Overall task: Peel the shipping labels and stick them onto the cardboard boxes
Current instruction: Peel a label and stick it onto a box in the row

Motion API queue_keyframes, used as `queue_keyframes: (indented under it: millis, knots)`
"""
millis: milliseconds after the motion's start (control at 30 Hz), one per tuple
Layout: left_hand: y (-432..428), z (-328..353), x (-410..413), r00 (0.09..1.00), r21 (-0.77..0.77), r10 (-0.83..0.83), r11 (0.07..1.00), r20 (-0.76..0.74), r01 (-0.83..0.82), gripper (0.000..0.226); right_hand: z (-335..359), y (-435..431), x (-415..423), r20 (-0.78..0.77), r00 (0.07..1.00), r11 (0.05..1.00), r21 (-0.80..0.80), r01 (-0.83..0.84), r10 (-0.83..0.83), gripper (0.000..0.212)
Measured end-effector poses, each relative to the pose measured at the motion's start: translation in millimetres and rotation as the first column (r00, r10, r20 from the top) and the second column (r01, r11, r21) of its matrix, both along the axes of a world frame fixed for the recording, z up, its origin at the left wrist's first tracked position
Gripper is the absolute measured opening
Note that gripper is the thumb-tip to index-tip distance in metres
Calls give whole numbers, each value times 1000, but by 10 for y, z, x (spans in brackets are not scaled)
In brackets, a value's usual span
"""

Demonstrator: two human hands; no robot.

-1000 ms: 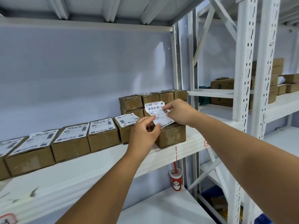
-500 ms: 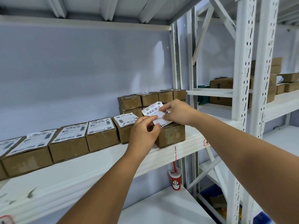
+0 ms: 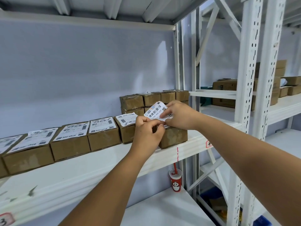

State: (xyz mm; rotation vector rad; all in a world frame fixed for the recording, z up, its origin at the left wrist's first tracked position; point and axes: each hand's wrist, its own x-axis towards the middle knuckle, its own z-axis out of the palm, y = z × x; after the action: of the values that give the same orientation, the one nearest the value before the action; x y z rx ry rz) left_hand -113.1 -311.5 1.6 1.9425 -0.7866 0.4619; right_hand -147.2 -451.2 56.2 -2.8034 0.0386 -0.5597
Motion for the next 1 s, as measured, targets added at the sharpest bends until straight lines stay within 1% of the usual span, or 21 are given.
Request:
queue_keyframes:
  millis: [100,167,233,300,367,433,500,567,667,700,733,800,833,867,900,933,967,1000]
  knots:
    - [-8,-9,-8,999,5,8,1000,37,-8,19,-2,-60,2,0,1000,997,73,-3,3,30]
    - [-14,-40,-9,992,23,59,998,110,-62,22,-29,-113,-2,-12,1000,988,157,-14,16,28]
    - [-9,-63,-28,977,45,90,994,195,-101,27,-73,-148,-23,-46,998,960,279,-22,37,30]
    - [-8,-66,-55,966,85,77,991,248,-100,39,-122,-168,-46,-61,996,919,392,-31,60,33]
    - [-8,-57,-64,966,136,28,989,256,-65,45,-158,-184,-52,-60,995,881,471,-39,77,35]
    - [-2,-45,-63,974,174,-18,984,226,-22,37,-176,-174,-60,-61,994,855,517,-42,86,35]
    - [7,-38,-58,977,168,-41,986,210,6,31,-190,-165,-52,-35,996,845,533,-53,84,32]
    - [7,-37,-55,979,152,-53,988,199,22,29,-193,-143,-42,23,998,858,509,-65,62,27]
    - [-5,-28,-55,982,153,-64,988,179,36,28,-168,-107,0,166,986,938,346,-41,-18,18]
    - [-9,-26,-59,982,157,-67,987,179,39,28,-138,-81,5,210,977,946,321,-49,-21,14]
    - [-11,-30,-60,982,157,-71,987,177,43,27,-104,-51,9,244,970,942,326,-76,-6,11]
    - [-10,-32,-58,984,149,-74,988,160,50,27,-17,46,14,274,961,928,351,-124,25,14]
    - [-10,-26,-52,987,144,-76,988,142,55,27,29,105,30,273,961,910,385,-156,50,17]
    - [-12,-12,-41,990,135,-81,989,115,65,27,73,159,55,259,962,870,450,-202,89,19]
    - [-11,0,-27,993,118,-87,990,73,78,27,106,216,87,230,964,819,521,-240,136,22]
    - [-9,13,-16,995,92,-98,991,26,95,26,128,252,130,191,965,790,558,-256,177,26]
    - [-3,22,-6,994,66,-109,992,-12,110,26,147,281,180,139,969,799,548,-245,202,29]
    - [3,22,1,992,48,-121,991,-32,122,25,171,287,229,72,976,843,495,-213,205,30]
